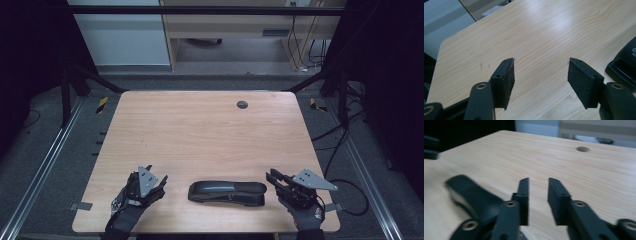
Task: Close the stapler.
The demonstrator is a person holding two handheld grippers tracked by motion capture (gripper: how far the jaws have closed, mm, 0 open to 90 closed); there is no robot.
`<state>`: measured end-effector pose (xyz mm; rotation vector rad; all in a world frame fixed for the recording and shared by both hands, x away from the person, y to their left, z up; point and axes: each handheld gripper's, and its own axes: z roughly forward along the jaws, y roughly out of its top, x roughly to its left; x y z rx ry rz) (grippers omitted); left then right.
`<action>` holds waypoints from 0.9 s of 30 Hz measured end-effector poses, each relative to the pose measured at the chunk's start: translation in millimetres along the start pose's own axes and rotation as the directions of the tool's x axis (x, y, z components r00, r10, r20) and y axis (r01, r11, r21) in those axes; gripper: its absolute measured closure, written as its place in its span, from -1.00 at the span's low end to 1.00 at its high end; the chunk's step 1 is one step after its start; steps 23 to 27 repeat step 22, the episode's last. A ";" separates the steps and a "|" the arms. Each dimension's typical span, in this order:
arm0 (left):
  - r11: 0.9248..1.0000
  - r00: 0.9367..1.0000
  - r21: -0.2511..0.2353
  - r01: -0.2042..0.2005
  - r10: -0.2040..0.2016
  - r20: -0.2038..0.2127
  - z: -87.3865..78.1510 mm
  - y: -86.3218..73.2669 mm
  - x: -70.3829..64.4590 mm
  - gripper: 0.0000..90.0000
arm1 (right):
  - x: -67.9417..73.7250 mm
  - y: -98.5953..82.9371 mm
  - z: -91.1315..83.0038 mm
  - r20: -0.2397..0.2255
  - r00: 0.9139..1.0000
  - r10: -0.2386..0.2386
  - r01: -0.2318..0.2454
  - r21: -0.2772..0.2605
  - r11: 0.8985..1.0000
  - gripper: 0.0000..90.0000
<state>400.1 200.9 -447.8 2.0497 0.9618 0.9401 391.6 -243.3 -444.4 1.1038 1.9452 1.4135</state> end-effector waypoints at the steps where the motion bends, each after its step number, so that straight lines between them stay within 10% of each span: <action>1: 1.000 1.000 0.003 -0.003 0.003 0.001 0.4 -0.4 0.5 -0.17 | -3.2 -1.3 -0.2 0.021 1.000 0.009 -0.009 0.001 1.000 0.38; 11: 1.000 1.000 0.010 -0.005 0.005 -0.001 5.9 -4.1 3.9 -0.19 | -35.7 -19.6 2.7 0.202 0.978 0.059 -0.081 0.101 0.992 -0.27; 27: 0.998 0.998 0.039 0.053 -0.053 0.013 16.2 -18.0 28.0 -0.27 | -63.3 -40.8 4.0 0.265 0.964 0.028 -0.080 0.185 0.980 -0.43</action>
